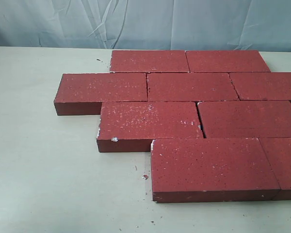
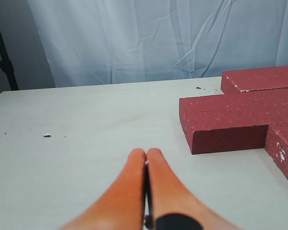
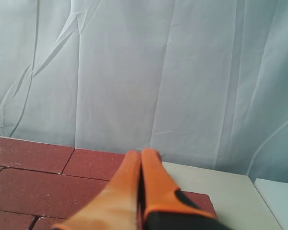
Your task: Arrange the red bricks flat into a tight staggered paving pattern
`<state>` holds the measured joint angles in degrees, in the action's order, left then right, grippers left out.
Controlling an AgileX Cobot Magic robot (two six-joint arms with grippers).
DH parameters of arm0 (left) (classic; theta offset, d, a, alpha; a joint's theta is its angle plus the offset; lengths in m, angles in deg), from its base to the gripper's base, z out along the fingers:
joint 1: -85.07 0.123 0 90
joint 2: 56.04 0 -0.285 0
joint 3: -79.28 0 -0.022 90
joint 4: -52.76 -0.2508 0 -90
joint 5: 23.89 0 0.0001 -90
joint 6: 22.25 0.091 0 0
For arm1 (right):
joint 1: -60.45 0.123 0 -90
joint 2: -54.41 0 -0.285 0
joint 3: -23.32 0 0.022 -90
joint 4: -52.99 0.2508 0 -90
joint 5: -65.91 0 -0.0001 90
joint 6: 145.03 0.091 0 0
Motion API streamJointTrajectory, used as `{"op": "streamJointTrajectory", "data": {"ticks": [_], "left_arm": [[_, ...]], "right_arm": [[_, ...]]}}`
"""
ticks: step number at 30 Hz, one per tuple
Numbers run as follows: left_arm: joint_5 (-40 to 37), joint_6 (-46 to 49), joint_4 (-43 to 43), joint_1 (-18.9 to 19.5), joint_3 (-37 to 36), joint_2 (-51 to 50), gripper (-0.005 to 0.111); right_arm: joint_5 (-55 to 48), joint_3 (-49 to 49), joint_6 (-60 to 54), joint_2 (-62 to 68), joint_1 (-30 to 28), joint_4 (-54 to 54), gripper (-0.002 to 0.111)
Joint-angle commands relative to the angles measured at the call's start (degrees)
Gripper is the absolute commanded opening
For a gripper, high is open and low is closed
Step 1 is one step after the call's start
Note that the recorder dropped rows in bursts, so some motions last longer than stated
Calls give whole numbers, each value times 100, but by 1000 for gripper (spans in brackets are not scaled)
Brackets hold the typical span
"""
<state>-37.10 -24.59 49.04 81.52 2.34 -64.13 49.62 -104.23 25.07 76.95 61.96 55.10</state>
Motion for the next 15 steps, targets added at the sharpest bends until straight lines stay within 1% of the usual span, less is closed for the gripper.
{"op": "streamJointTrajectory", "data": {"ticks": [1, 15], "left_arm": [[-4, 2, 25, 3, -27, 31, 0], [-4, 2, 25, 3, -27, 31, 0]], "right_arm": [[8, 13, 10, -31, -33, -3, -1], [55, 121, 10, -43, -55, -49, -1]]}}
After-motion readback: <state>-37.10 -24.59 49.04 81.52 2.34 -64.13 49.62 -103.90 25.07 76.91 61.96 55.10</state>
